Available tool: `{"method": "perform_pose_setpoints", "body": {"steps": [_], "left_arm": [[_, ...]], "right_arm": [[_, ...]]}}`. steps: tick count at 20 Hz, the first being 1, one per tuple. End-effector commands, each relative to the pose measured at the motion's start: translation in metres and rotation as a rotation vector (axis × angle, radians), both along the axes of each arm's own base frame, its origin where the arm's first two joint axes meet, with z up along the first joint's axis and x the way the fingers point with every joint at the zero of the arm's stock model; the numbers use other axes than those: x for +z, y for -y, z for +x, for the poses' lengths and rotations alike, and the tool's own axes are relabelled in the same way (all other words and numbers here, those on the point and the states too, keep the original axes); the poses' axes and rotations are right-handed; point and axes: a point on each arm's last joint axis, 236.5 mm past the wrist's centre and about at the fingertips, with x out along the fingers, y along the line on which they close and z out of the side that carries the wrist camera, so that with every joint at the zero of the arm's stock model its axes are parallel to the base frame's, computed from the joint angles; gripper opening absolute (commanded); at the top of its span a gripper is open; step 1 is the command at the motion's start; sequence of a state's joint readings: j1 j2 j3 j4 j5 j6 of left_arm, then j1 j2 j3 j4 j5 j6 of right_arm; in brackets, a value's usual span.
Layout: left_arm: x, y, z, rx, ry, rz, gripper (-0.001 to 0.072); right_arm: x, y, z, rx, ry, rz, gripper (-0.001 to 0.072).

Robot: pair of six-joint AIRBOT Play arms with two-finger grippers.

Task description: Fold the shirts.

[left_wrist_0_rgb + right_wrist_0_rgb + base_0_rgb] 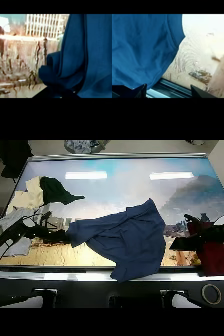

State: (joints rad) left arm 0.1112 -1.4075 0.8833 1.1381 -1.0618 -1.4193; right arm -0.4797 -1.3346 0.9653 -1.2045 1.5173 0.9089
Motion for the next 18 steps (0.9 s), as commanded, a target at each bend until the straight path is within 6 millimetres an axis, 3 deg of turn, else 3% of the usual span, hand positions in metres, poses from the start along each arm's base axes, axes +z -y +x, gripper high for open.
{"method": "perform_pose_setpoints", "body": {"steps": [1,4,5,7,9,13,15,16,17,18], "left_arm": [[-0.007,-0.003,0.003,-0.002,0.004,0.021,0.0054],[-0.004,-0.001,-0.003,-0.047,-0.002,0.015,0.0037],[-0.002,0.000,-0.004,-0.053,-0.002,0.014,0.0038],[0.004,0.000,-0.004,-0.057,0.009,0.014,0.0037],[0.010,0.000,-0.003,-0.057,0.027,0.015,0.0037],[0.015,0.000,-0.002,-0.057,0.042,0.017,0.0038],[0.015,0.001,-0.002,-0.056,0.042,0.014,0.0038],[0.015,0.002,-0.003,-0.056,0.038,0.009,0.0038],[0.016,0.003,-0.004,-0.060,0.034,0.006,0.0038],[0.022,0.006,-0.003,-0.085,0.052,-0.006,0.0037]], "right_arm": [[-0.008,-0.009,-0.019,0.012,-0.040,0.015,0.0638],[-0.019,-0.035,-0.037,0.114,-0.097,0.026,0.0651],[-0.024,-0.047,-0.042,0.159,-0.108,0.032,0.0718],[-0.034,-0.065,-0.053,0.217,-0.125,0.041,0.0720],[-0.039,-0.082,-0.058,0.170,-0.137,0.096,0.0700],[-0.053,-0.096,-0.096,0.153,-0.240,0.145,0.0678],[-0.061,-0.106,-0.097,0.109,-0.230,0.170,0.0556],[-0.066,-0.105,-0.090,0.079,-0.205,0.156,0.0354],[-0.068,-0.104,-0.084,0.043,-0.195,0.137,0.0081],[-0.067,-0.102,-0.077,0.025,-0.182,0.128,0.0040]]}}
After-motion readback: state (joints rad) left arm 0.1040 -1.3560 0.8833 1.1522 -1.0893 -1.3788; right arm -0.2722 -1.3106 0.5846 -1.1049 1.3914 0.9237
